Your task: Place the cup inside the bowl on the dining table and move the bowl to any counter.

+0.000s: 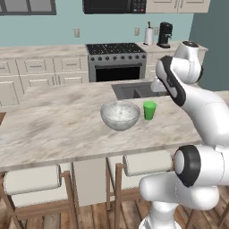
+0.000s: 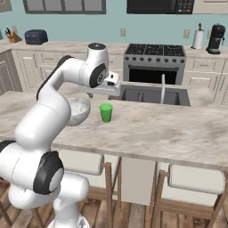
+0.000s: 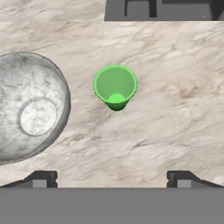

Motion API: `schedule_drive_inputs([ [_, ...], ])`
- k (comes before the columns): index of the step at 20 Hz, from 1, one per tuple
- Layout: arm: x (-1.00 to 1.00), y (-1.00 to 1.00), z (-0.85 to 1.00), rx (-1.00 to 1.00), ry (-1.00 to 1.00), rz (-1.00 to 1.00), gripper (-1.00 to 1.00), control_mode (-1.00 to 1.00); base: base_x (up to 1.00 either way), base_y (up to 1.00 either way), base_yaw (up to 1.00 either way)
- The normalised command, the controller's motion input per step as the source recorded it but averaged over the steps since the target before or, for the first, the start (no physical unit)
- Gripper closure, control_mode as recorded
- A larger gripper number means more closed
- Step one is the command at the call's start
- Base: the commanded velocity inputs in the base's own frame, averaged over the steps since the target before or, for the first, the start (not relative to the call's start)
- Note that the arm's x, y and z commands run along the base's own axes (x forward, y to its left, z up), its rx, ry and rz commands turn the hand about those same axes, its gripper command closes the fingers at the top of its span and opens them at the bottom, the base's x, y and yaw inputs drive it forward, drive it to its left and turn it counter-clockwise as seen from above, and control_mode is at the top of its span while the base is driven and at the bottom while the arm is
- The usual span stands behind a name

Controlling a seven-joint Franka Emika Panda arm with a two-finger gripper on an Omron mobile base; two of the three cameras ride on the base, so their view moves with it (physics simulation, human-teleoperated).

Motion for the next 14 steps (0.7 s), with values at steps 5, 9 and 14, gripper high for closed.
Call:
schedule_drive_inputs([
  [5, 0.27, 0.00, 0.00, 0.00, 0.00, 0.00, -1.00, -1.00, 0.00, 0.00, 0.00],
  [9, 0.31, 0.00, -0.04, 0.00, 0.00, 0.00, -1.00, -1.00, 0.00, 0.00, 0.00],
  [14, 0.31, 0.00, -0.10, 0.00, 0.00, 0.00, -1.00, -1.00, 0.00, 0.00, 0.00],
])
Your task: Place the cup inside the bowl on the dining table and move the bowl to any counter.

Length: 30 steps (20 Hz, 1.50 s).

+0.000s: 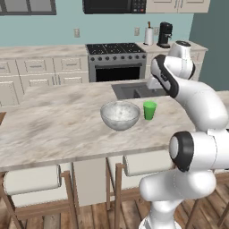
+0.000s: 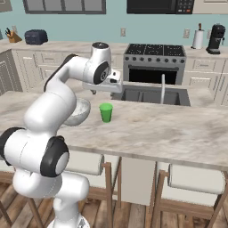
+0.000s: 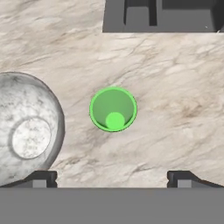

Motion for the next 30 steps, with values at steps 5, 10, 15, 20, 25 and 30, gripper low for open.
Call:
schedule_drive_inputs([
  [5, 0.28, 0.00, -0.17, 0.00, -0.02, 0.00, -1.00, -1.00, 0.00, 0.00, 0.00],
  [10, 0.26, -0.04, -0.19, 0.00, -0.03, 0.00, -1.00, -1.00, 0.00, 0.00, 0.00],
  [15, 0.20, -0.09, -0.16, 0.00, -0.04, 0.00, -1.00, -1.00, 0.00, 0.00, 0.00],
  [20, 0.04, -0.13, -0.02, 0.00, 0.00, 0.00, -1.00, -1.00, 0.00, 0.00, 0.00],
  [25, 0.00, -0.14, -0.14, 0.00, 0.00, 0.00, -1.00, -1.00, 0.00, 0.00, 0.00],
  [30, 0.11, -0.02, -0.14, 0.00, 0.00, 0.00, -1.00, -1.00, 0.00, 0.00, 0.00],
])
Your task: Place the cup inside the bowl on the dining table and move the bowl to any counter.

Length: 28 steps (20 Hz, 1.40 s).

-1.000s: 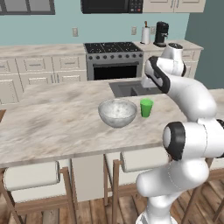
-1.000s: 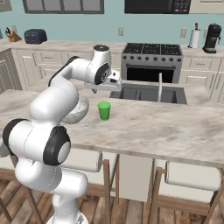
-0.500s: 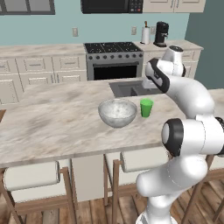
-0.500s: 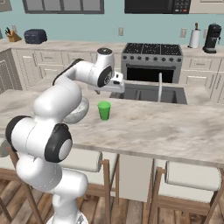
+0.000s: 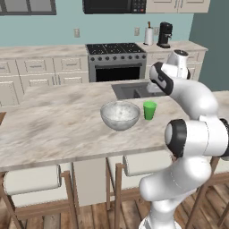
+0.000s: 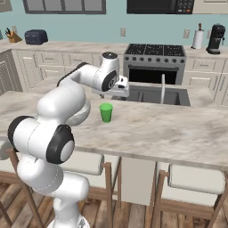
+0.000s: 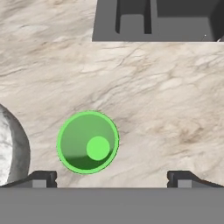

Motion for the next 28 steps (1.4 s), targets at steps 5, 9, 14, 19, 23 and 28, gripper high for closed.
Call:
schedule_drive_inputs([
  [5, 0.20, 0.00, -0.12, 0.00, 0.00, 0.00, -1.00, -1.00, 0.00, 0.00, 0.00],
  [9, 0.19, 0.00, -0.12, 0.00, 0.00, 0.00, -1.00, -1.00, 0.00, 0.00, 0.00],
  [14, 0.06, 0.00, -0.13, 0.00, 0.00, 0.00, -1.00, -1.00, 0.00, 0.00, 0.00],
  [19, 0.00, -0.03, -0.14, 0.00, 0.00, 0.00, -1.00, -1.00, 0.00, 0.00, 0.00],
  [23, 0.01, -0.01, -0.18, 0.00, 0.00, 0.00, -1.00, -1.00, 0.00, 0.00, 0.00],
  [28, 0.10, 0.00, -0.09, 0.00, 0.00, 0.00, -1.00, -1.00, 0.00, 0.00, 0.00],
])
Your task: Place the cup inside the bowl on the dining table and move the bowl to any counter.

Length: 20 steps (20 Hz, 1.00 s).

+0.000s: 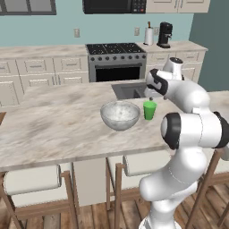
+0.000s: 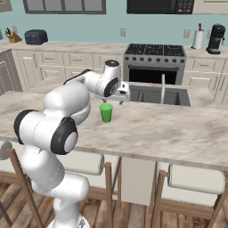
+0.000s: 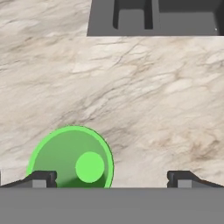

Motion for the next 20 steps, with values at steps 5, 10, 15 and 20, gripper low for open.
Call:
schedule_drive_inputs([
  [5, 0.13, 0.00, -0.09, 0.00, 0.00, 0.00, -1.00, -1.00, 0.00, 0.00, 0.00],
  [10, 0.13, 0.00, -0.11, 0.00, 0.00, 0.00, -1.00, -1.00, 0.00, 0.00, 0.00],
  [15, 0.10, 0.00, -0.09, 0.00, 0.00, 0.00, -1.00, -1.00, 0.00, 0.00, 0.00],
  [20, 0.06, 0.00, -0.11, 0.00, 0.00, 0.00, -1.00, -1.00, 0.00, 0.00, 0.00],
])
